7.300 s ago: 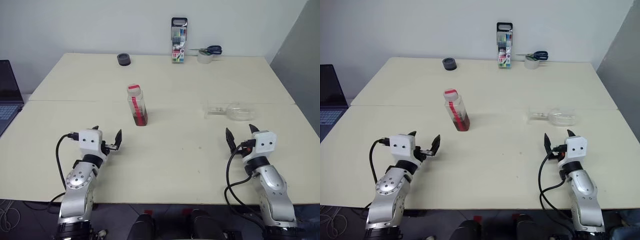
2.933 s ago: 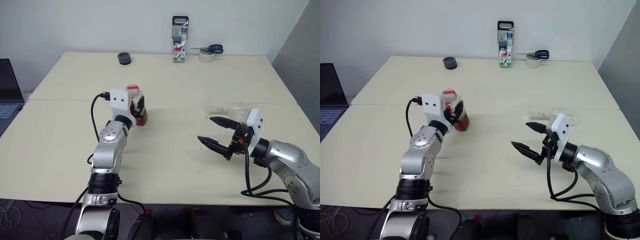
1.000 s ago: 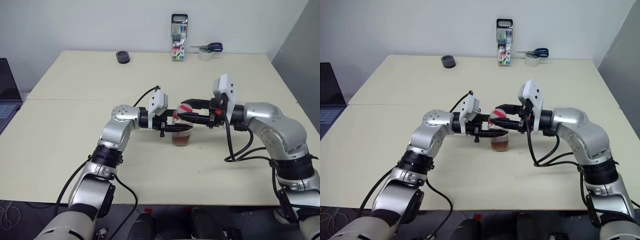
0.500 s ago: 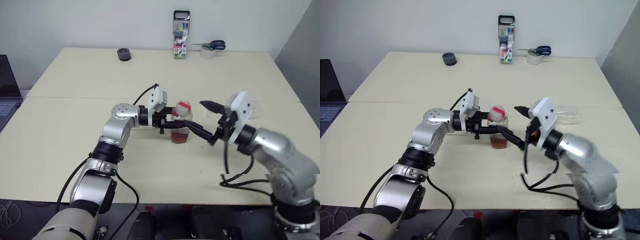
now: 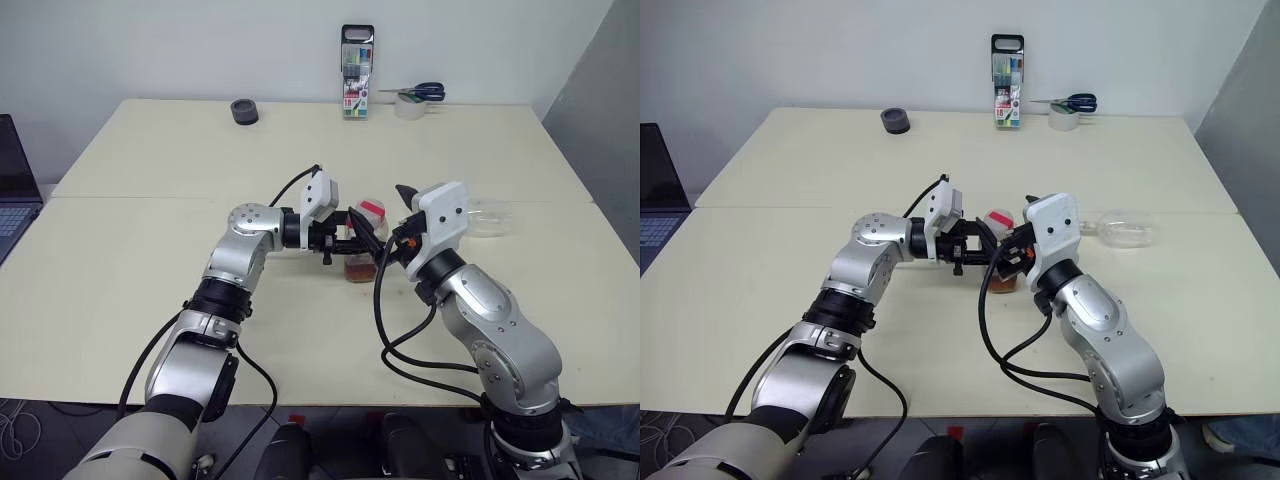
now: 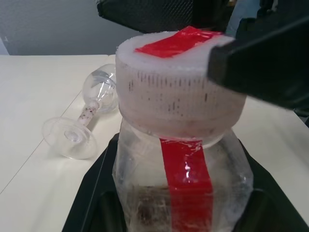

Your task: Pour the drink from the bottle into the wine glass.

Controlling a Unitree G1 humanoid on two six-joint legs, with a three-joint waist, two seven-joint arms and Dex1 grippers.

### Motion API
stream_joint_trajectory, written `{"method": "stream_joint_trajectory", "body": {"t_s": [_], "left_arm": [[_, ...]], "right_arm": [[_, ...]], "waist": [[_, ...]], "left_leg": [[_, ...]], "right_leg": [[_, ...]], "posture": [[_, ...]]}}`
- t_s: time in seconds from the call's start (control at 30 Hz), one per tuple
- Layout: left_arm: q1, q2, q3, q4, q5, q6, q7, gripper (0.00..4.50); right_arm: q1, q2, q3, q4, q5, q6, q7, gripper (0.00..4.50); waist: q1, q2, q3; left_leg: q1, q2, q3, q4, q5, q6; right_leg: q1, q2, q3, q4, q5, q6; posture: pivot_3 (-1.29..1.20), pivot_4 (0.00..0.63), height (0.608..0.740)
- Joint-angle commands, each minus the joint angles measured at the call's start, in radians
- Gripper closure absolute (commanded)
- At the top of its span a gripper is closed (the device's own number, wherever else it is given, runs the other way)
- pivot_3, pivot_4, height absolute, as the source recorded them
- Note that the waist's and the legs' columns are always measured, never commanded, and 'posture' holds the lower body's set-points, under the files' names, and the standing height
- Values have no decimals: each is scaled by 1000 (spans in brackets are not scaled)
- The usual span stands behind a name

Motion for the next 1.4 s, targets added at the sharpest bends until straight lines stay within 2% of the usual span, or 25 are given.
{"method": "stream_joint_trajectory", "body": {"t_s": [0.03,0.23,0.5,0.53,0.6,0.67,0.77,0.83,0.9,0.97,1.0,1.1,1.23,1.4], "left_arm": [[-37,-10,10,-7,-4,-27,-4,2627],[-37,-11,12,-5,-2,-30,-1,2627],[-30,-8,12,-15,-4,-27,4,2628],[-29,-7,12,-16,-4,-27,4,2628],[-29,-5,11,-16,-4,-28,1,2629],[-30,-4,10,-16,-4,-28,-1,2629],[-32,1,3,-16,-1,-31,-18,2629],[-32,7,-5,-19,0,-34,-39,2631],[-32,12,-7,-20,1,-37,-51,2631],[-32,14,-5,-23,0,-37,-50,2632],[-33,13,-3,-24,0,-35,-46,2632],[-31,13,3,-30,-2,-25,-33,2633],[-36,16,14,-16,1,-16,-11,2633],[-54,10,17,22,16,-32,16,2634]], "right_arm": [[-22,7,1,-5,-21,-22,-1,0],[-18,31,1,5,-37,-34,-8,0],[-12,42,19,5,-50,-39,1,2551],[-11,42,19,6,-50,-40,3,2628],[-16,35,18,14,-40,-49,26,2611],[-42,-15,15,43,-10,-83,125,2594],[-140,-167,-26,170,76,-186,411,2594],[-245,-259,-76,311,182,-178,614,2594],[-343,-314,-108,430,275,-108,742,2594],[-387,-339,-109,487,302,-77,789,2594],[-390,-341,-111,496,303,-79,791,2594],[-372,-328,-145,476,299,-91,737,1602],[-308,-325,-202,328,286,-78,623,259],[-124,-284,-188,58,240,-21,425,216]], "waist": [[-1,0,0],[-2,0,0],[-4,0,0],[-4,0,0],[-4,0,0],[-4,0,0],[-5,0,0],[-6,0,0],[-7,0,0],[-9,0,0],[-9,0,0],[-8,0,0],[-6,0,0],[-4,0,0]], "left_leg": [[0,0,0,0,0,0],[0,0,0,0,0,0],[0,0,0,0,0,0],[0,0,0,0,0,0],[0,0,0,0,0,0],[0,0,0,0,0,0],[0,0,1,1,-1,2],[1,0,1,1,-2,4],[2,0,1,1,-2,4],[2,0,1,0,-2,4],[2,0,1,0,-2,4],[1,0,0,0,-2,4],[-1,-1,0,1,0,1],[-1,-1,-1,1,0,1]], "right_leg": [[0,0,0,0,0,0],[0,0,0,0,0,0],[0,0,0,1,0,0],[0,0,0,1,0,0],[0,0,0,1,0,0],[0,0,0,1,0,0],[0,0,0,1,0,0],[1,0,0,1,0,0],[1,0,0,1,0,0],[1,0,-1,1,0,0],[1,0,-1,1,0,0],[0,0,0,1,0,0],[0,-2,0,1,0,0],[0,-2,-1,1,0,0]], "posture": [[0,150,740],[0,150,740],[0,150,740],[0,150,740],[0,150,740],[0,150,740],[0,150,740],[0,150,740],[0,150,740],[0,150,740],[0,150,740],[0,150,740],[0,150,740],[0,150,740]]}}
